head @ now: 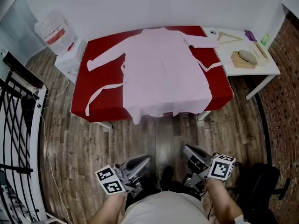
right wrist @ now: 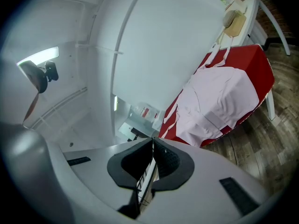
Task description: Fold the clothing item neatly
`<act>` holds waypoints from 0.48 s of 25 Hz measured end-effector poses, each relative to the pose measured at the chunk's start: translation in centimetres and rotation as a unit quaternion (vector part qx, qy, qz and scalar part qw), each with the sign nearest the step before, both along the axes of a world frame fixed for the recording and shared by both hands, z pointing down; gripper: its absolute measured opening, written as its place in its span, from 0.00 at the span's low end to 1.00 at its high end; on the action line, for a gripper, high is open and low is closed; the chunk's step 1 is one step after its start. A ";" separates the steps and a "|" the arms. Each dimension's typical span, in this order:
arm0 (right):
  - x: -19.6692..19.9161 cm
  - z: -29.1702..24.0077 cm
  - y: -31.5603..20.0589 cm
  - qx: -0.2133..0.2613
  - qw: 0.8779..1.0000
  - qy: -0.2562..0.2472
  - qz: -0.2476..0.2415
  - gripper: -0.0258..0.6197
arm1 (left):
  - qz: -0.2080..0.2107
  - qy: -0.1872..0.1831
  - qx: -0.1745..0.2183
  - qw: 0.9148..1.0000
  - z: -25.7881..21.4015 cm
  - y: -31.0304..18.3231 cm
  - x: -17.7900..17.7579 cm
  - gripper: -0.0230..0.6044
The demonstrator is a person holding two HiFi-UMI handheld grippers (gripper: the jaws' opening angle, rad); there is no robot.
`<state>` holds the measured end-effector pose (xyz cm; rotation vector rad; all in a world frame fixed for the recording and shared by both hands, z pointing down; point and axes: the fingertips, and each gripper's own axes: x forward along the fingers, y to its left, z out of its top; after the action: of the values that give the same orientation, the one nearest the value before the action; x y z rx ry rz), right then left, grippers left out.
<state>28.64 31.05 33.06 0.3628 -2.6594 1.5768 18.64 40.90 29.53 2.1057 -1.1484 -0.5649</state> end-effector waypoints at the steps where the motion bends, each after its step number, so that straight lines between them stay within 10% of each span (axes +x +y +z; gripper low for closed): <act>1: -0.1 0.1 -0.2 0.000 1.000 0.000 -0.001 0.06 | 0.000 -0.001 0.001 1.000 -0.1 -0.3 -0.1 0.04; 12: -5.1 0.3 -3.7 0.015 1.000 0.004 0.001 0.06 | 0.019 -0.009 0.023 1.000 -0.1 -4.6 -5.2 0.04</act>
<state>23.52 27.34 33.33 0.3725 -2.6807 1.5356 13.46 36.26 29.45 2.1710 -1.1126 -0.5594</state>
